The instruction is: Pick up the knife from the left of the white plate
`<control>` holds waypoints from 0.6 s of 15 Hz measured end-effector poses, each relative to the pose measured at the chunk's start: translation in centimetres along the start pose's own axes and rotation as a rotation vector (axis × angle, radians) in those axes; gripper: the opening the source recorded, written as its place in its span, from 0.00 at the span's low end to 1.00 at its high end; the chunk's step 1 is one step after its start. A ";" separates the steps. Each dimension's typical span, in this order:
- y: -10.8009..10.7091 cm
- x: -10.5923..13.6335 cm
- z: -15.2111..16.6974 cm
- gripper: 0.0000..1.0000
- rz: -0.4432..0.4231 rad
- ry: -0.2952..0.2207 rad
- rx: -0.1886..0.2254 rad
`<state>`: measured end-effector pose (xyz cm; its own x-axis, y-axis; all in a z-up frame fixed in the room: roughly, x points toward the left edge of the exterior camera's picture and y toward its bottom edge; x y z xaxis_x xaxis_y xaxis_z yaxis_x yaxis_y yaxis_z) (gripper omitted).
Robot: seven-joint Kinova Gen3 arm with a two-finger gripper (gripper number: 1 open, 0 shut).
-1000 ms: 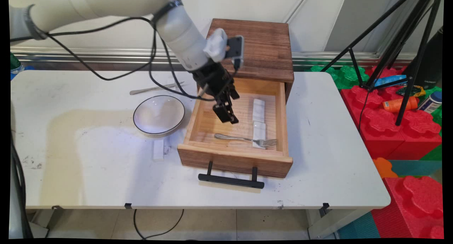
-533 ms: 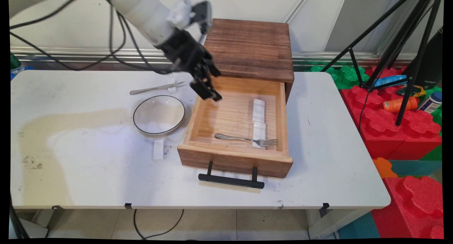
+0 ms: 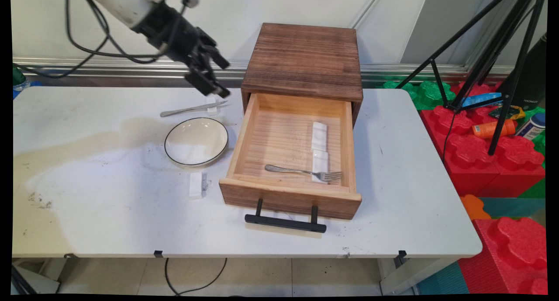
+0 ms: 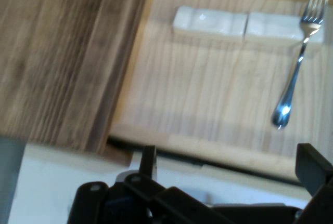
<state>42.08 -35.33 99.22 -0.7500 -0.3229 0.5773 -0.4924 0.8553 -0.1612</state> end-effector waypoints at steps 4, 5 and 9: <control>-1.8 -2.7 -1.9 1.00 -0.012 -0.026 0.033; -2.5 -3.5 -2.3 1.00 -0.016 -0.037 0.045; -5.4 -5.8 -2.9 1.00 -0.028 -0.086 0.086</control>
<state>50.40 -36.88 99.03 -0.7687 -0.3830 0.5122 -0.5469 0.8088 -0.2160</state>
